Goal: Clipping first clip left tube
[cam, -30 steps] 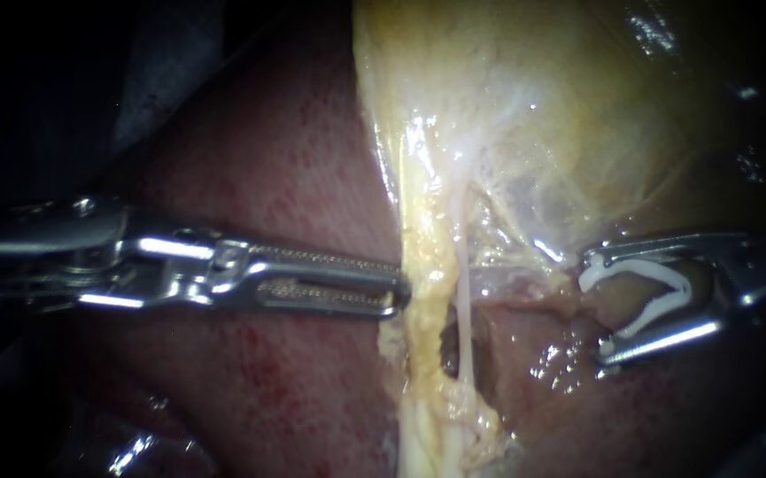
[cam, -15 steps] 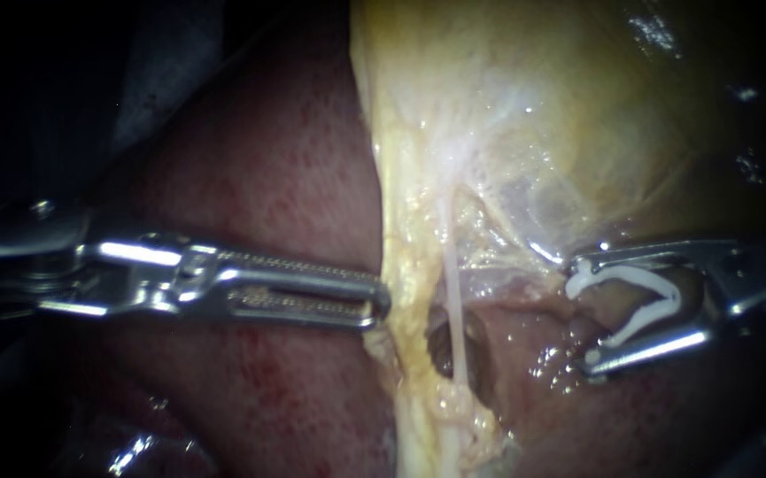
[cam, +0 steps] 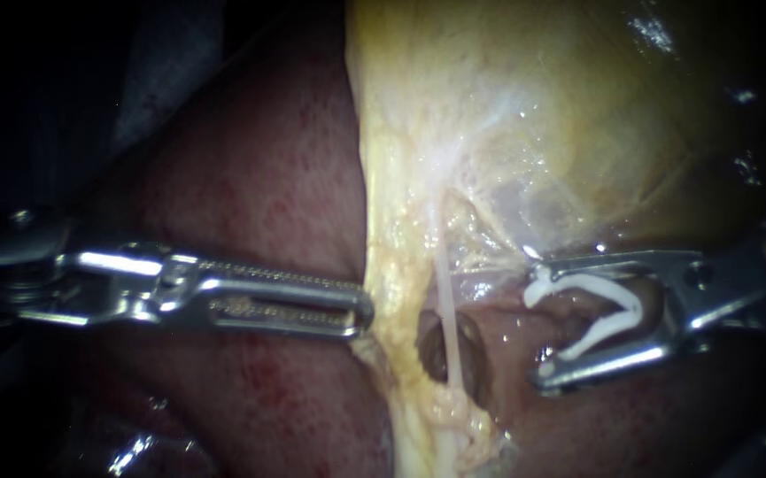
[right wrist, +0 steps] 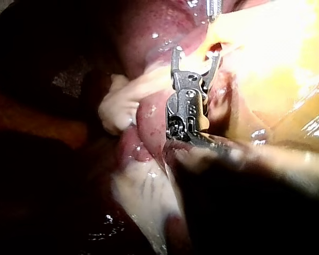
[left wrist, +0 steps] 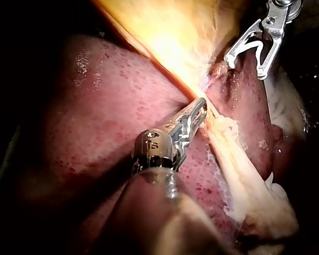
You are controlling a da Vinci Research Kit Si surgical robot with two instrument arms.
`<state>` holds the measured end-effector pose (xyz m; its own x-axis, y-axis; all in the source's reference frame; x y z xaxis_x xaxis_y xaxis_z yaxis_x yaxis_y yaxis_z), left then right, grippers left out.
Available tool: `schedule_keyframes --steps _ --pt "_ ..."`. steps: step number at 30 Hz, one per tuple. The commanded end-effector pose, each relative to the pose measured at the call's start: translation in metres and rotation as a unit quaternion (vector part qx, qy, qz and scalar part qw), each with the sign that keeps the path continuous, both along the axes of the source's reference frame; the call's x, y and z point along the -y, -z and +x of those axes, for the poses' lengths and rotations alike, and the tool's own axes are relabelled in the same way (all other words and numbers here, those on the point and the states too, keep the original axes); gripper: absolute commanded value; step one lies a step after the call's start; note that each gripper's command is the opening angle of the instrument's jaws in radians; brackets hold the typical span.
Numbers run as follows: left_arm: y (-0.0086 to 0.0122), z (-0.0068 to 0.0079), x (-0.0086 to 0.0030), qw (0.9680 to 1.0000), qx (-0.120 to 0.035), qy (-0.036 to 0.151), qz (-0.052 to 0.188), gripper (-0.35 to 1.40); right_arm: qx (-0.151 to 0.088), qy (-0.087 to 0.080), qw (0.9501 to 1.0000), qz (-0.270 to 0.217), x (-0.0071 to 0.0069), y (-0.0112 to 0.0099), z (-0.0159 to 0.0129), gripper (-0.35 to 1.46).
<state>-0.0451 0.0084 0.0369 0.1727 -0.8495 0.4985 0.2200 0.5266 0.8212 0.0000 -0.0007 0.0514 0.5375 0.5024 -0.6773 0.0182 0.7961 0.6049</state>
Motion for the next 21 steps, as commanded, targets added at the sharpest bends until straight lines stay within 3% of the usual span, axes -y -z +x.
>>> schedule_keyframes --steps 1,7,10,21 --pt "0.0000 0.0000 0.0000 1.0000 0.000 0.000 0.000 -0.35 0.000 0.000 1.0000 0.000 0.0001 -0.0001 0.0003 0.60" --pt "0.0001 -0.0001 0.0000 1.0000 0.000 0.000 0.000 -0.35 -0.005 0.015 0.9999 0.000 0.0017 -0.0015 0.0015 0.59" --pt "0.0002 -0.0001 0.0001 1.0000 0.001 0.001 0.000 -0.35 -0.003 0.014 0.9999 0.004 0.0026 -0.0023 0.0019 0.59" --pt "0.0006 -0.0003 0.0001 1.0000 0.001 0.001 0.000 -0.35 0.000 0.011 0.9999 0.006 0.0027 -0.0029 0.0034 0.58"
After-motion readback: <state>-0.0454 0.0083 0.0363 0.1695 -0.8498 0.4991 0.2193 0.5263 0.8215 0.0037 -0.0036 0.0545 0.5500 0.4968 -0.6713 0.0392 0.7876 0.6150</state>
